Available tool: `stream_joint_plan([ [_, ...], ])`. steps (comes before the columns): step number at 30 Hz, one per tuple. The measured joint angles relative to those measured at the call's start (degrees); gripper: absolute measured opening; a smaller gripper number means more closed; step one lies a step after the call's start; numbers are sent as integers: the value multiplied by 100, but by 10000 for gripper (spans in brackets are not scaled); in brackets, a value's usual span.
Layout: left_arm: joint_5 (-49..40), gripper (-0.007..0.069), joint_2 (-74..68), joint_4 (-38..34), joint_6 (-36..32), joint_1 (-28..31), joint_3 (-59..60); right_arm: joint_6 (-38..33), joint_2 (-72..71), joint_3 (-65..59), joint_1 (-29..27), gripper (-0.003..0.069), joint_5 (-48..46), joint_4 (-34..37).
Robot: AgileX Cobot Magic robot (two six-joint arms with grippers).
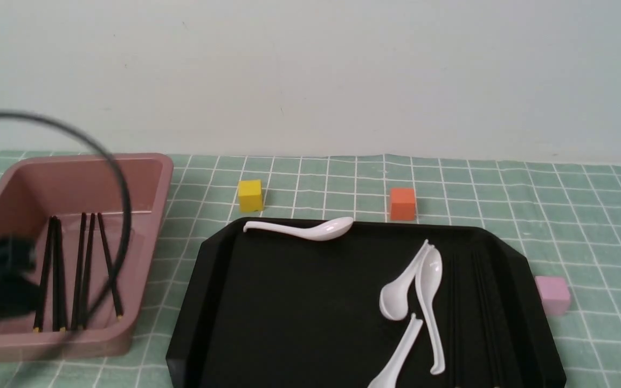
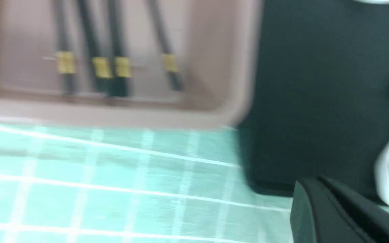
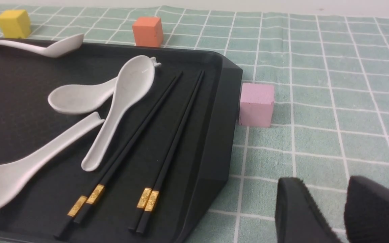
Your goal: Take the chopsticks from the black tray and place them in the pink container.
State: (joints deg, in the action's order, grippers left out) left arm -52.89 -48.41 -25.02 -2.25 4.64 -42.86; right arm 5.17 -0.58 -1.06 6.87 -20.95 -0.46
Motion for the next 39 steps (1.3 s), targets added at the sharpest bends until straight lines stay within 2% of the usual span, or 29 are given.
stream_joint_plan([
  [6, 920, -13, 2200, -907, -599, 0, 1475, 0, 0, 0, 0, 240, 0, 0],
  [10, 1687, -13, 3225, -990, -656, 0, 1938, 0, 0, 0, 0, 240, 0, 0],
  [14, 1939, -13, 4031, -1015, -743, 0, 2252, 0, 0, 0, 0, 240, 0, 0],
  [19, 2114, -13, 4442, -1027, -818, 0, 2543, 0, 0, 0, 0, 240, 0, 0],
  [26, 2812, -13, 4453, -1134, -829, 0, 3013, 0, 0, 0, 0, 240, 0, 0],
  [34, 2956, -13, 4453, -1109, -854, 0, 3218, 0, 0, 0, 0, 240, 0, 0],
  [39, 2862, -12, 4722, -541, -705, 0, 3322, 0, 0, 0, 0, 240, 0, 0],
])
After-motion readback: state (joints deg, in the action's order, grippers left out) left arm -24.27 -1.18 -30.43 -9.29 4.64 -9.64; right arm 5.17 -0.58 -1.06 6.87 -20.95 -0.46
